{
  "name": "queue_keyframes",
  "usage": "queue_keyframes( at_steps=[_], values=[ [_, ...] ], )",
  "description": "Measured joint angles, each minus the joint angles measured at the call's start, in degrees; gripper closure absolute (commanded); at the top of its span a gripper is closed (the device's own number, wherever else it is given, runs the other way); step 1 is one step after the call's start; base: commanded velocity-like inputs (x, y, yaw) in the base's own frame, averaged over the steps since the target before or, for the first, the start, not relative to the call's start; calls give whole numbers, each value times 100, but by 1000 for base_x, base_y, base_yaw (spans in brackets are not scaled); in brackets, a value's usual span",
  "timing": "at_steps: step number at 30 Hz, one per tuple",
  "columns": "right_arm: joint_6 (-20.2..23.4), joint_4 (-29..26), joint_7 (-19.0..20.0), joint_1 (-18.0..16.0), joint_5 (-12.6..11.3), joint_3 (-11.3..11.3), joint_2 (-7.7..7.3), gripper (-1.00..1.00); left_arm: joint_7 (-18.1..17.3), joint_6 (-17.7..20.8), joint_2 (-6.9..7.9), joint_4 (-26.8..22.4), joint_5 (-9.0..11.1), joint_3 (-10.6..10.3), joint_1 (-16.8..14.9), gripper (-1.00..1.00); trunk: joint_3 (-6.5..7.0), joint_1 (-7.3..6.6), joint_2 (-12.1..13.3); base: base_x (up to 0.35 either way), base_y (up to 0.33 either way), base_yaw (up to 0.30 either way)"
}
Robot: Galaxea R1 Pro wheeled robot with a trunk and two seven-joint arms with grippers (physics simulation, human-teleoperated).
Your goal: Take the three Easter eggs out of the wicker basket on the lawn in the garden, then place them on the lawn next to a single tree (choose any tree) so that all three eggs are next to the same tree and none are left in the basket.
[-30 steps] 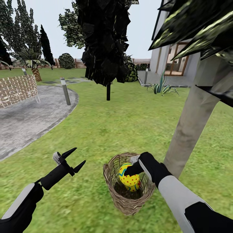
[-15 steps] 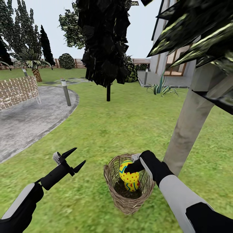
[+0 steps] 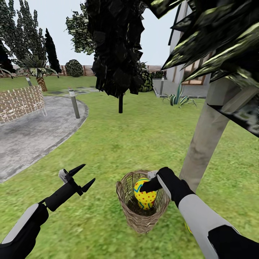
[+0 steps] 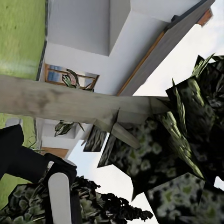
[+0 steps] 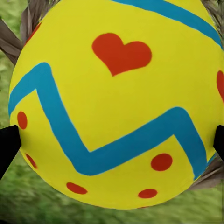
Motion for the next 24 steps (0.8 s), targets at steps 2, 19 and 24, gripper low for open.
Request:
queue_keyframes(
  at_steps=[2,19,24],
  values=[
    [0,0,2,0,-1,0,-2,100,0,0,0,5,0,0,0,-100,36,-44,80,-1,0,0],
    [4,-51,1783,-4,8,-29,-596,100,0,0,-139,164,-9,0,0,-100,341,-417,762,0,0,0],
    [4,-197,1794,-4,-2,-21,-607,100,3,0,-140,164,-8,0,0,-100,431,-526,963,-86,0,0]
  ],
)
